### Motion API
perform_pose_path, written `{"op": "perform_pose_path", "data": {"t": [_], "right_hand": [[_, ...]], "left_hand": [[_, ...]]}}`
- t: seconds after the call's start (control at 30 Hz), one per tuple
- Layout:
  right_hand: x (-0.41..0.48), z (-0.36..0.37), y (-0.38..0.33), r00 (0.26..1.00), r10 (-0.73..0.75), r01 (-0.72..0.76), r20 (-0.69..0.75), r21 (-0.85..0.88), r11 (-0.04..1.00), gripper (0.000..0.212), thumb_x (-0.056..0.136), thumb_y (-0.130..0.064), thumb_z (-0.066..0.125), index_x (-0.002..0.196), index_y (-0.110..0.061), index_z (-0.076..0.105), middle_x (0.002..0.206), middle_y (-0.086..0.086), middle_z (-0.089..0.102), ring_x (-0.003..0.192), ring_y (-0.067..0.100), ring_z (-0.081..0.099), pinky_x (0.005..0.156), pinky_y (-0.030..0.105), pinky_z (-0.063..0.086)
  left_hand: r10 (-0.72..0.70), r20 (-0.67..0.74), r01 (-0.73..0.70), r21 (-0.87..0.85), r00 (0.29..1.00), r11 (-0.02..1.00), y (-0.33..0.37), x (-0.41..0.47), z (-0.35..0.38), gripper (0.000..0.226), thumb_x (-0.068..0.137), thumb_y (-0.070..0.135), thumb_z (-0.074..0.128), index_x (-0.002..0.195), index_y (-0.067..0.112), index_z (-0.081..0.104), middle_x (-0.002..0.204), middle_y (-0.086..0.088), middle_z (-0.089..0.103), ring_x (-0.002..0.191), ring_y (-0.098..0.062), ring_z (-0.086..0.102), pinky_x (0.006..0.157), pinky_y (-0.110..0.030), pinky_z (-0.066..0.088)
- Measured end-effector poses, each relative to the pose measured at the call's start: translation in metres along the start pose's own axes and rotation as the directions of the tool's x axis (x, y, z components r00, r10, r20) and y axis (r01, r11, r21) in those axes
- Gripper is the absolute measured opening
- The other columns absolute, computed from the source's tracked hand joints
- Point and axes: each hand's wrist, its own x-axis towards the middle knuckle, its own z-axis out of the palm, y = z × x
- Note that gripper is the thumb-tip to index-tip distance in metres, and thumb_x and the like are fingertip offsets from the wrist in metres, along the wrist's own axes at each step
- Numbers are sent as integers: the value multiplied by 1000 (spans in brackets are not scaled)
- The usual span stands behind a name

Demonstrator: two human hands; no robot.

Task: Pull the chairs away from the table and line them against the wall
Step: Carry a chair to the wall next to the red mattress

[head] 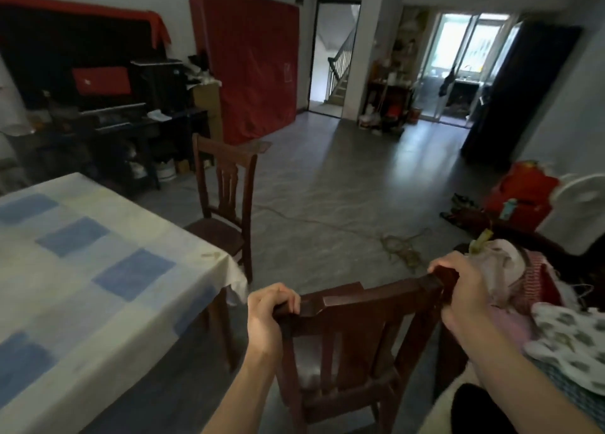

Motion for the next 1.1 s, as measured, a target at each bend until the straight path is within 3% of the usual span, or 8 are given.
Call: {"op": "perform_pose_path", "data": {"t": [0.13,0.37,0.5,0.6,0.7,0.77,0.87,1.1], "right_hand": [[85,31,-6,993,-115,115,-30,13,993,23,84,-3,50,62,-9,48,56,3,55,56,16,51,62,32,40],[256,102,-7,961,-258,257,-101,-14,966,30,73,-8,55,48,-24,56,52,-1,54,54,16,51,65,35,40],[365,139,8,937,-324,319,-130,-57,946,21,66,-16,61,47,-23,56,52,0,53,56,18,51,64,33,42],[464,165,33,931,-338,332,-140,-63,941,22,68,-11,58,48,-17,55,54,6,52,59,23,49,66,36,42],[575,197,61,921,-354,348,-161,-63,935,14,71,-5,54,57,-3,50,52,6,51,54,19,51,58,27,45],[644,224,78,925,-345,340,-157,-58,939,9,73,-1,53,64,-3,50,50,3,52,51,15,51,55,24,45],[748,273,97,943,-310,306,-125,-50,951,25,80,11,48,63,-7,48,50,3,50,51,17,49,55,26,45],[968,424,144,959,-284,284,13,-55,957,26,77,8,50,57,-9,43,51,8,48,54,23,47,62,37,39]], "left_hand": [[-12,131,23,-83,991,996,-25,124,20,28,62,32,58,44,11,55,49,-8,50,51,-18,46,56,-30,36],[3,264,30,-121,965,992,-59,345,65,26,62,30,58,44,11,55,48,-10,48,50,-21,45,55,-29,36],[18,308,24,-132,951,991,-93,468,90,24,62,30,57,44,13,54,47,-7,47,51,-20,44,56,-29,36],[8,292,22,-98,956,995,-131,565,106,24,61,28,55,43,11,53,47,-9,46,51,-20,42,54,-30,33],[-4,252,22,-69,968,997,-173,667,125,22,63,20,50,42,12,52,47,-10,45,50,-20,40,55,-35,29],[-29,230,48,-80,973,996,-190,736,132,20,59,22,53,42,11,52,46,-11,43,48,-19,40,52,-32,29],[-37,178,50,-70,983,996,-207,837,139,26,54,27,57,45,5,47,47,-11,40,47,-19,40,55,-37,26],[-16,52,22,-117,999,993,-234,1083,121,11,67,5,41,62,4,50,51,-10,37,47,-19,38,52,-29,31]]}}
